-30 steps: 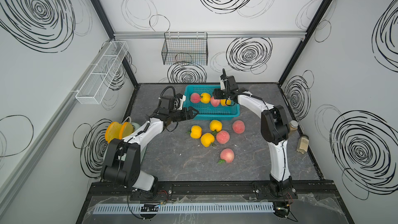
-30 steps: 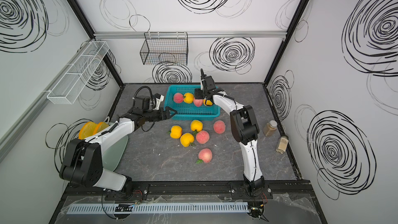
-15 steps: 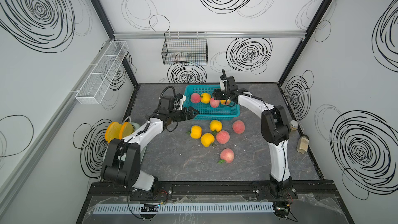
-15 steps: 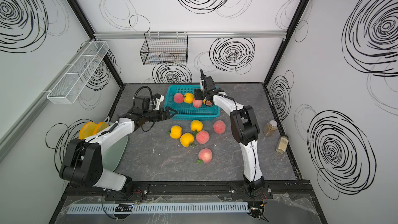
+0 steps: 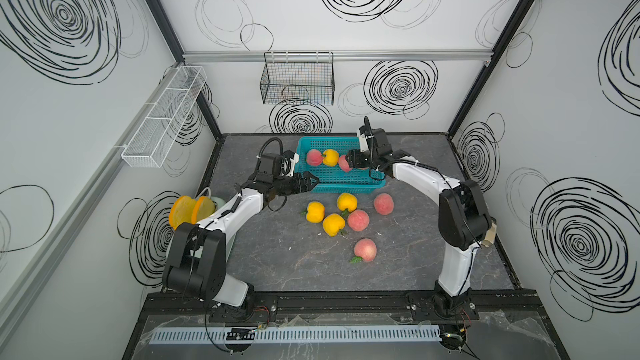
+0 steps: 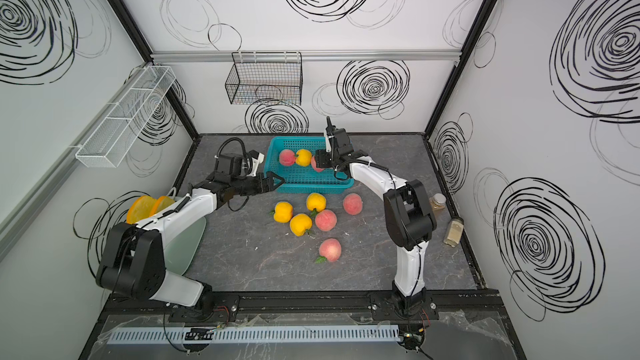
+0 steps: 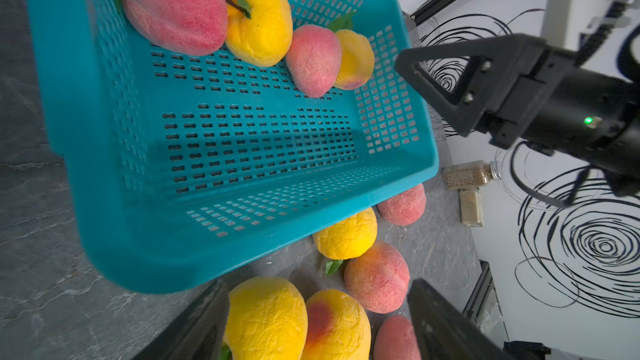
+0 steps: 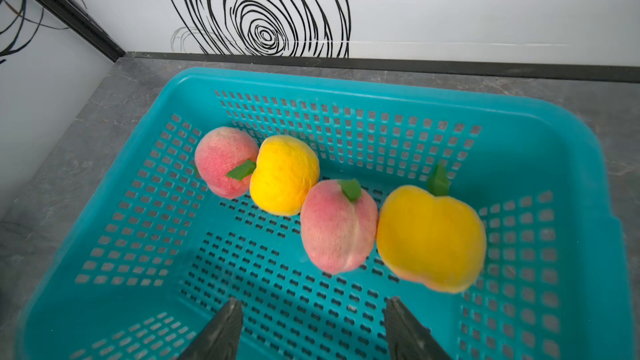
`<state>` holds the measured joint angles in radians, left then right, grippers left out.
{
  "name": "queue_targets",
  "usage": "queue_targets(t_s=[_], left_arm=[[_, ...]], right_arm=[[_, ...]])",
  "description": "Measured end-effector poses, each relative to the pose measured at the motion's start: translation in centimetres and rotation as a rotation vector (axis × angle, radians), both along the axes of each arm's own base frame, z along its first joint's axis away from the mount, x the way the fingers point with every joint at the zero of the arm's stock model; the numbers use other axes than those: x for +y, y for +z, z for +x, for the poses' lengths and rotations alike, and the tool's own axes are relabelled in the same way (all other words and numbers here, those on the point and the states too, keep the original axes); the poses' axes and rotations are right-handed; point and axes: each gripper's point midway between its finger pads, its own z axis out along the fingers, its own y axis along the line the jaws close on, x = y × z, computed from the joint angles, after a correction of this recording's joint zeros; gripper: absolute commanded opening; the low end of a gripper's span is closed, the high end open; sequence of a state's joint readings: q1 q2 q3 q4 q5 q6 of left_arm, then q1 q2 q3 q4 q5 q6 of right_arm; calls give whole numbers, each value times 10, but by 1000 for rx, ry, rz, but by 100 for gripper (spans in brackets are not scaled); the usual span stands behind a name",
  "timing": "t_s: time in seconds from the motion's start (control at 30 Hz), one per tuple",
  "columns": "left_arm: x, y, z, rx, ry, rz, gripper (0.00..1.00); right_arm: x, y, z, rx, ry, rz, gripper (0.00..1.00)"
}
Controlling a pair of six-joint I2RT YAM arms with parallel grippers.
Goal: Put the peaches into the basket
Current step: Place the peach in the basket.
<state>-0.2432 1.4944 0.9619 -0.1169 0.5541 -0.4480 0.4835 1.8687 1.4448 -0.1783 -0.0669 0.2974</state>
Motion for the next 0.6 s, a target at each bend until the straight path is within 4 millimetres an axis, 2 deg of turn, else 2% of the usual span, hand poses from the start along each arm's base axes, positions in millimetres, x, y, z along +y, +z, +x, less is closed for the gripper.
queue_targets(t_s=[0.13, 0.27, 0.6], left_arm=[[-9, -5, -6, -4, -25, 63, 86], [-15, -11, -11, -9, -38, 128, 86], [2, -40, -36, 30, 5, 286, 87]], right_arm=[[-17, 6, -34, -50, -3, 5, 69], [-37, -2, -66, -79, -12, -13, 69], [-73, -13, -121, -186, -49, -62, 69]])
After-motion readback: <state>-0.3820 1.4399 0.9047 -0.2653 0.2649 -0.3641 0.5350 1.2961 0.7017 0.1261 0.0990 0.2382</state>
